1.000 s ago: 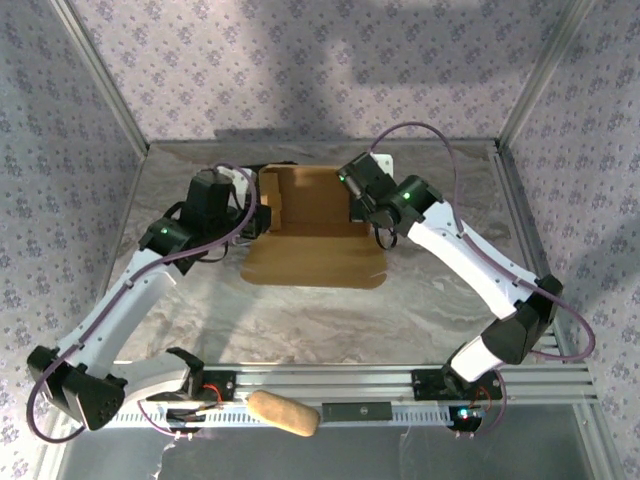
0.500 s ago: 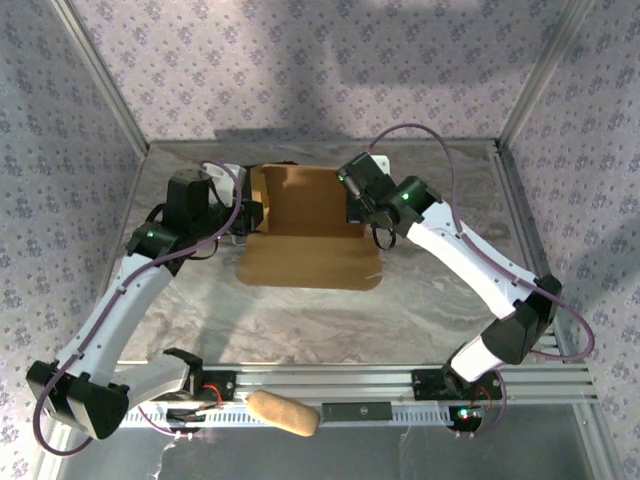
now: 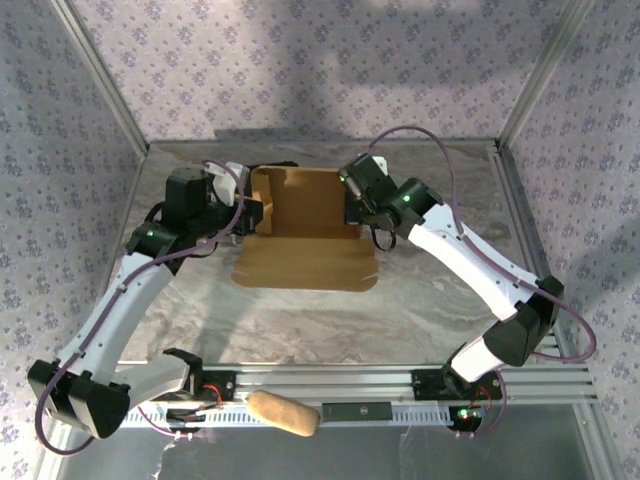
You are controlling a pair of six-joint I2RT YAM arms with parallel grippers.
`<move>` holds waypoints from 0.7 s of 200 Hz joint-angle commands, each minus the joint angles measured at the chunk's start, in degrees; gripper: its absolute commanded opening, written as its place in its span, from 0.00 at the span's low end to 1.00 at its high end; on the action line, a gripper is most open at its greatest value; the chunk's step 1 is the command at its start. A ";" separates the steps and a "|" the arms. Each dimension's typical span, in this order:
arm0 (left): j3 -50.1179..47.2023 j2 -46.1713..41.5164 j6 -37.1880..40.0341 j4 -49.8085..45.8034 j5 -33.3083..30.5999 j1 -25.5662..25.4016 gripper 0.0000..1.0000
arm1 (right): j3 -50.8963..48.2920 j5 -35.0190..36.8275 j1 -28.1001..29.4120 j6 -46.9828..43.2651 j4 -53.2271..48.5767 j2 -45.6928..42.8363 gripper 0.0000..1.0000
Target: Fold the paper box
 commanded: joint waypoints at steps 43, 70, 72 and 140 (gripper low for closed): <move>-0.27 1.16 3.23 3.61 1.25 0.05 0.36 | -0.31 -4.82 1.40 -1.68 1.54 -2.18 0.00; 0.04 1.42 4.89 3.72 1.32 0.07 0.32 | 0.00 -6.18 1.23 -1.94 0.99 -2.33 0.00; 0.05 1.42 4.98 3.73 1.30 0.05 0.31 | 0.03 -6.29 1.21 -1.94 1.02 -2.31 0.00; -0.45 1.20 6.15 4.58 -0.42 -0.83 0.45 | 0.56 -7.32 0.86 -1.94 0.68 -2.14 0.00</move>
